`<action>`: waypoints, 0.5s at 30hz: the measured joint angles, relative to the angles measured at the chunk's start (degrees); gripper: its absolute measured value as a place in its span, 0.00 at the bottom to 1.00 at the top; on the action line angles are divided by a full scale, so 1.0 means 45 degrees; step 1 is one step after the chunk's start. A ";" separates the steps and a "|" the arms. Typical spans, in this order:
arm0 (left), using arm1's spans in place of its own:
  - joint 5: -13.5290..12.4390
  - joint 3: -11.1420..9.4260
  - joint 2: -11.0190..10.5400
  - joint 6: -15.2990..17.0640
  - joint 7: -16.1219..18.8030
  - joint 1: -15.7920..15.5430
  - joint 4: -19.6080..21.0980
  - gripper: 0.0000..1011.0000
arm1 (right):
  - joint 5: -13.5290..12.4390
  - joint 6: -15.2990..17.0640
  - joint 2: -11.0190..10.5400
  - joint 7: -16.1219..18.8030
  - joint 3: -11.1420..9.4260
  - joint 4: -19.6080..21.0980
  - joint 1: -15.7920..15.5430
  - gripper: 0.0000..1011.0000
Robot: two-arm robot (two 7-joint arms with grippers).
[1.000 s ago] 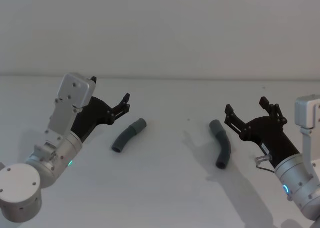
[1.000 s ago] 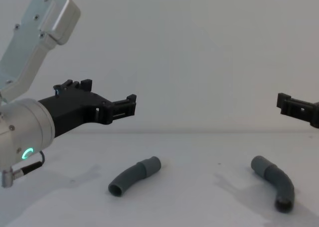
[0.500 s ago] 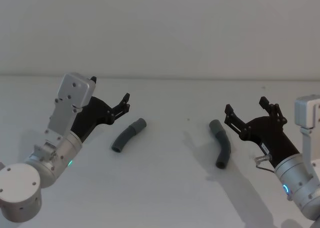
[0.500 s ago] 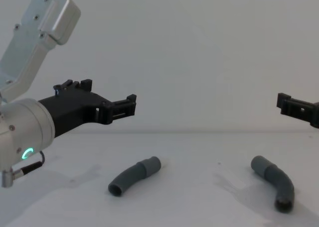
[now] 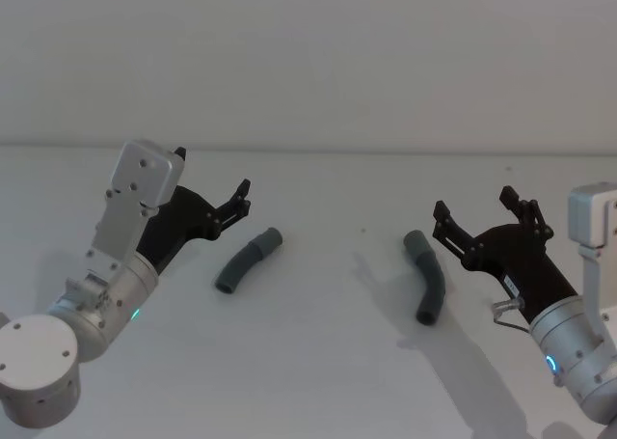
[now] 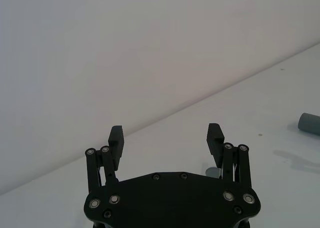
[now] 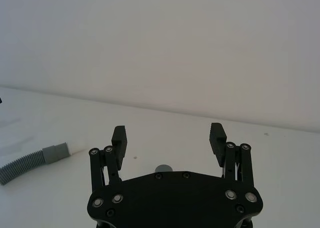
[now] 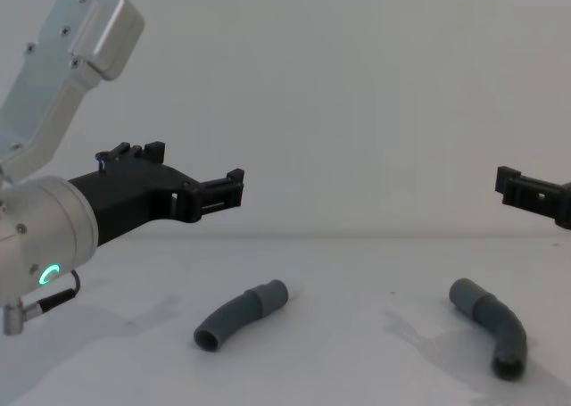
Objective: Use both hands to pick up one end of the pipe from the table, align the ends, and insert them.
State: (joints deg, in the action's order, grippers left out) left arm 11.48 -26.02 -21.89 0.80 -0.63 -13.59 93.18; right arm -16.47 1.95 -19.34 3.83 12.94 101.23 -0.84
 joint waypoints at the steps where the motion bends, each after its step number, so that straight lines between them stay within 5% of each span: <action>1: 0.0000 0.0000 0.0000 0.0000 0.0000 0.0000 0.0000 0.99 | 0.0000 0.0000 0.0000 0.0000 0.0000 0.0000 0.0000 0.99; 15: 0.0000 0.0000 0.0000 0.0000 0.0001 0.0000 0.0000 0.99 | 0.0000 0.0000 0.0000 0.0000 0.0000 0.0001 0.0000 0.99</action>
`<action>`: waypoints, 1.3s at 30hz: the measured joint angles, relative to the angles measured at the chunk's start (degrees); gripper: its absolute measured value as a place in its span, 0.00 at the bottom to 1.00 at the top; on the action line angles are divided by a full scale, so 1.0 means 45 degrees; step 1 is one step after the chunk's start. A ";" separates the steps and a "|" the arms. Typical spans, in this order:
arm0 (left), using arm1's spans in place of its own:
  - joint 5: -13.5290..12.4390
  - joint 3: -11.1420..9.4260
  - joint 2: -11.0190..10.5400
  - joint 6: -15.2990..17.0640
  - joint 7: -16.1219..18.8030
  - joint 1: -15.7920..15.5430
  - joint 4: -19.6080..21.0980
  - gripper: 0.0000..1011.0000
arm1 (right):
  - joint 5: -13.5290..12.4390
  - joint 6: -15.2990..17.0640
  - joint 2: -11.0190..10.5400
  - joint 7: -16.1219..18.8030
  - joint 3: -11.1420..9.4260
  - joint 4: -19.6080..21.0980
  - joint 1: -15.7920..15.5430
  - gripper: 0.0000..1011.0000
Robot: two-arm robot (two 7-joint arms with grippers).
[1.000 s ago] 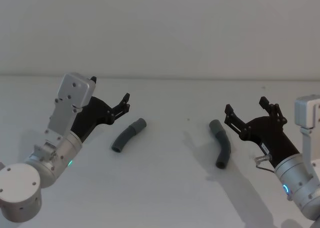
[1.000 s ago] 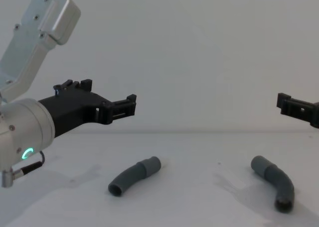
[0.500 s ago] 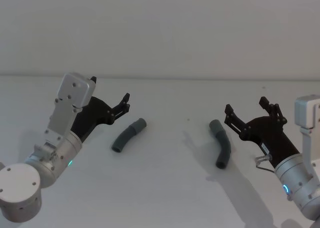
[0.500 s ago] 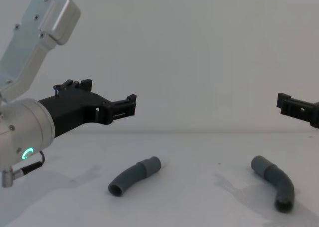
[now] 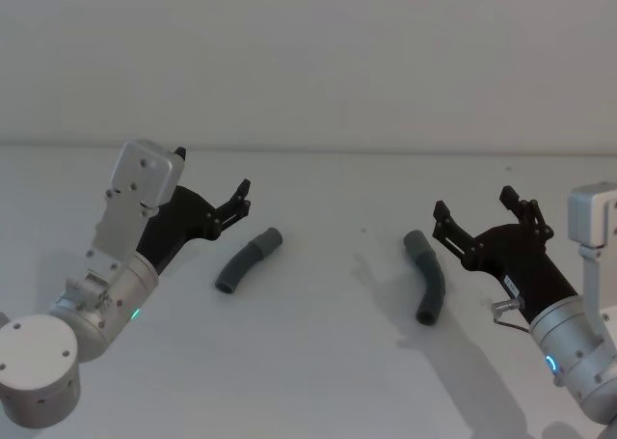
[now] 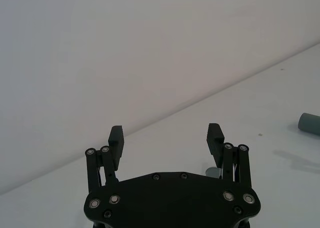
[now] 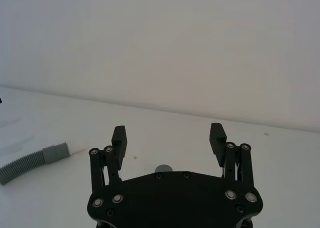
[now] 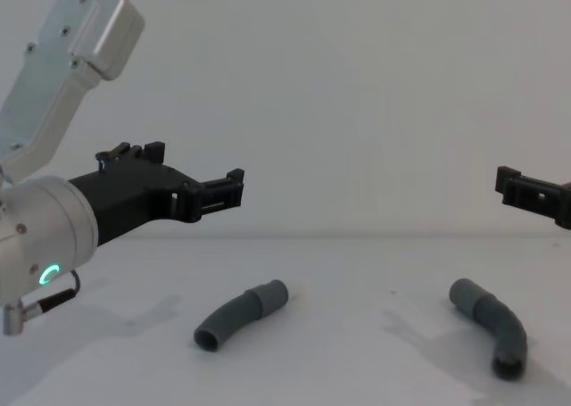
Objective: Use both hands to pick up one end of the pipe from the table, align the ends, and insert them.
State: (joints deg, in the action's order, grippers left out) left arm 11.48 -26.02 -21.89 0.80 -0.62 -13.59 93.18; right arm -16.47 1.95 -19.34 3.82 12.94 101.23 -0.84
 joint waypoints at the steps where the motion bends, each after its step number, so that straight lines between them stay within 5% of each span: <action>1: 0.0000 0.0000 0.0000 0.0000 0.0000 0.0000 0.0000 0.99 | 0.0000 0.0000 0.0000 0.0001 -0.0001 -0.0001 0.0000 0.99; 16: 0.0005 0.0000 -0.0029 0.0106 -0.0074 -0.0004 0.0007 0.99 | 0.0000 0.0000 0.0000 0.0000 0.0000 -0.0001 0.0000 0.99; 24: 0.0232 -0.0029 -0.0330 0.1068 -0.0759 -0.0165 0.0191 0.99 | 0.0000 0.0000 0.0000 0.0001 0.0000 -0.0001 0.0000 0.99; 39: 0.0513 -0.0567 -0.1366 0.3926 -0.2987 -0.1125 0.0499 0.99 | 0.0000 -0.0001 0.0000 0.0000 0.0000 -0.0001 0.0000 0.99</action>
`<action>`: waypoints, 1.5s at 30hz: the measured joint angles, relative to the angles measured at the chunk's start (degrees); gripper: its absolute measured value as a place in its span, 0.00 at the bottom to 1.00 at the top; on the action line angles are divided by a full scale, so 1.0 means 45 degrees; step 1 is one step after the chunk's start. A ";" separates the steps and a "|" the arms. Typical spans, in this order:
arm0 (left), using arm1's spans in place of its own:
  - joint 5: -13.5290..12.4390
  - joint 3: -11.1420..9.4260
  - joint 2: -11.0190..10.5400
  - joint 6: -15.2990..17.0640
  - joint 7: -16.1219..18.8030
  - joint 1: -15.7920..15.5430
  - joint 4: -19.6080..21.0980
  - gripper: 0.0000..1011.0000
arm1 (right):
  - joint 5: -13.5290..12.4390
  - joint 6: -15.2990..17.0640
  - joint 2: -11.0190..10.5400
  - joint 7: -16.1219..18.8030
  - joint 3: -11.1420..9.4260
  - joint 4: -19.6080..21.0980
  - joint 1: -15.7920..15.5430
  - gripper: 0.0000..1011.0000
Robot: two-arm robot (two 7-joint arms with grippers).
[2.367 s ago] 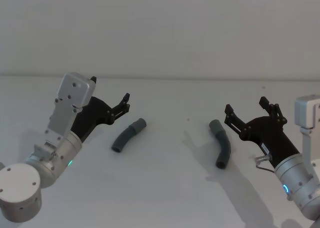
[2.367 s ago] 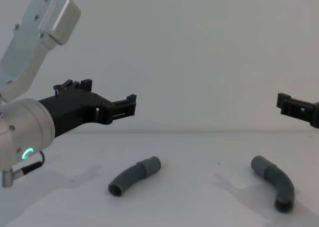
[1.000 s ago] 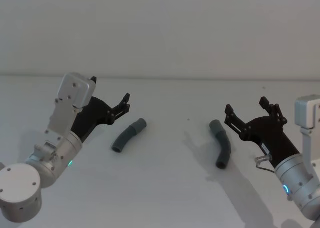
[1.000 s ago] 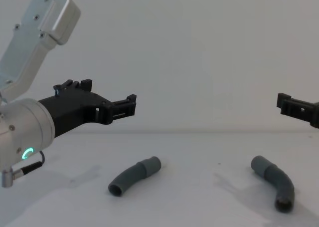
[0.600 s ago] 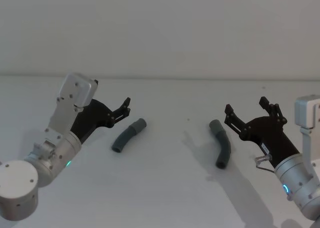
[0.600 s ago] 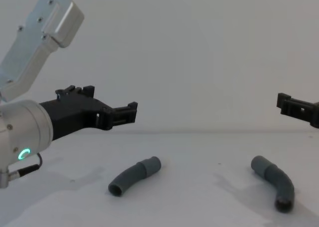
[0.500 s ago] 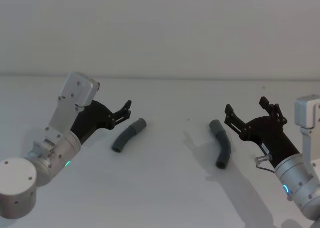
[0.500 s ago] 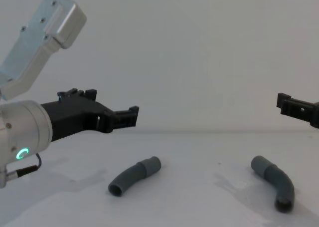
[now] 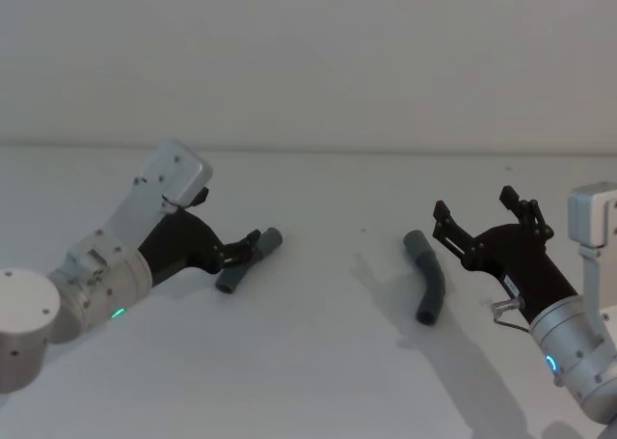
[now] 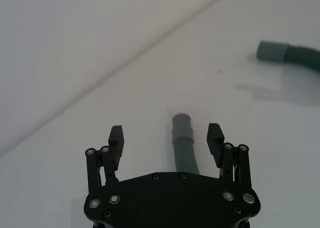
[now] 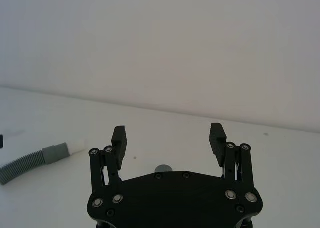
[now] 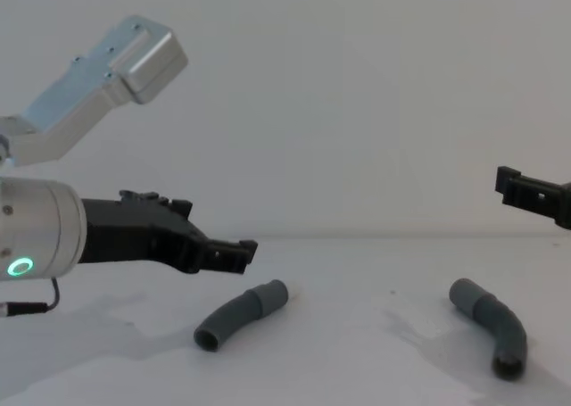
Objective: Use both hands to pick up one end of the pipe from the table, align the ends, and insert them.
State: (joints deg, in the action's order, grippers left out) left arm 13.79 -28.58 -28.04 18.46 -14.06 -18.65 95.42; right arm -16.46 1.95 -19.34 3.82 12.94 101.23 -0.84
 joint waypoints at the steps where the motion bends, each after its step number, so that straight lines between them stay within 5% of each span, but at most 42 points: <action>1: -0.0001 -0.0032 -0.0041 0.0130 -0.0098 -0.0057 0.0002 0.99 | 0.0000 0.0000 0.0001 -0.0001 0.0000 0.0001 0.0000 0.99; 15: 0.0132 -0.0246 -0.0181 0.1811 -0.1225 -0.0856 -0.0350 0.99 | 0.0000 0.0000 0.0000 0.0000 0.0000 0.0000 0.0000 0.99; 45: 0.0079 -0.0674 0.0858 0.2729 -0.2314 -0.2228 -0.2424 0.99 | 0.0000 0.0000 0.0000 0.0000 0.0000 0.0001 0.0000 0.99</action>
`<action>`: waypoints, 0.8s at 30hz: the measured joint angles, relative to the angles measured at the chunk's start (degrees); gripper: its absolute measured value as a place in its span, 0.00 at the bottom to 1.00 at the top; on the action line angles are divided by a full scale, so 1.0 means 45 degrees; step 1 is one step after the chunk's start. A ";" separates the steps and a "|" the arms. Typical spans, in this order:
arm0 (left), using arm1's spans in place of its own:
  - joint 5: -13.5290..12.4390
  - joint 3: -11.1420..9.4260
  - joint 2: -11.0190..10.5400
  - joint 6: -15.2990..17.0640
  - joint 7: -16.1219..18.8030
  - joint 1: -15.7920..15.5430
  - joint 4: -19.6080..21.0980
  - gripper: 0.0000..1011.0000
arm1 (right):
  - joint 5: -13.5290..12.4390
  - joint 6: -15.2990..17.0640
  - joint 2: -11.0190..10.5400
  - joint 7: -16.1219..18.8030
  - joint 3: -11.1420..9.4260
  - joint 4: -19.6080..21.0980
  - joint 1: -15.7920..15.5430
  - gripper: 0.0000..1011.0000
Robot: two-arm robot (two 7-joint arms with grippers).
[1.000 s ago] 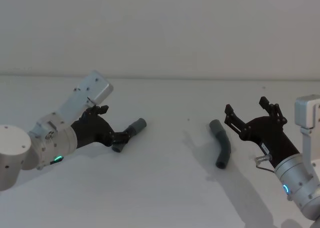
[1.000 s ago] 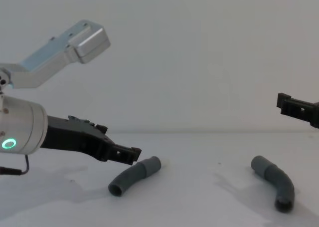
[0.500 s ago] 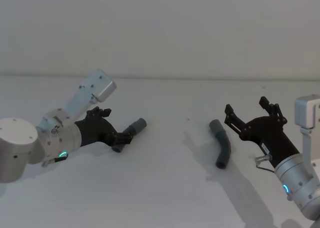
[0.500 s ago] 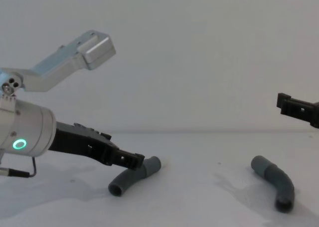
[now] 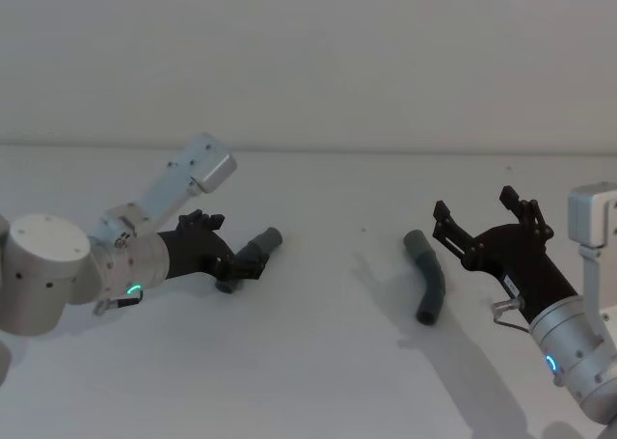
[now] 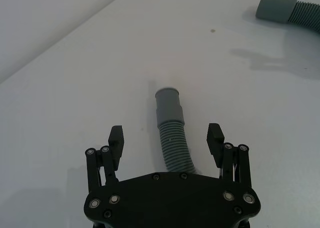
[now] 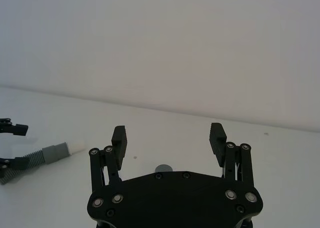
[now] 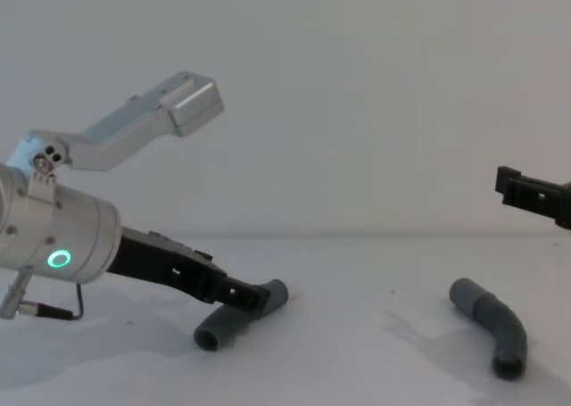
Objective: Use both hands to pick up one end of the pipe from the table, align the ends, and insert them.
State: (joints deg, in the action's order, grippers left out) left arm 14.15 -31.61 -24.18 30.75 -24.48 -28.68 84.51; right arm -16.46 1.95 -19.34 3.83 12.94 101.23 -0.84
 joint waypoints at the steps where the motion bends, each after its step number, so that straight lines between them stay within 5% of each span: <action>1: -0.0028 -0.0033 0.0050 0.0021 -0.0052 -0.0076 -0.0106 0.99 | 0.0000 0.0000 0.0000 0.0000 -0.0001 -0.0001 0.0000 0.99; 24: -0.0452 -0.0618 0.0615 0.0518 -0.0962 -0.1188 -0.1448 0.99 | 0.0000 0.0000 0.0000 0.0000 0.0000 -0.0001 0.0000 0.99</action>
State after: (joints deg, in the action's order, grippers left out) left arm 12.11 -34.39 -21.41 33.08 -28.81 -34.02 78.00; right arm -16.46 1.95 -19.34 3.83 12.94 101.23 -0.84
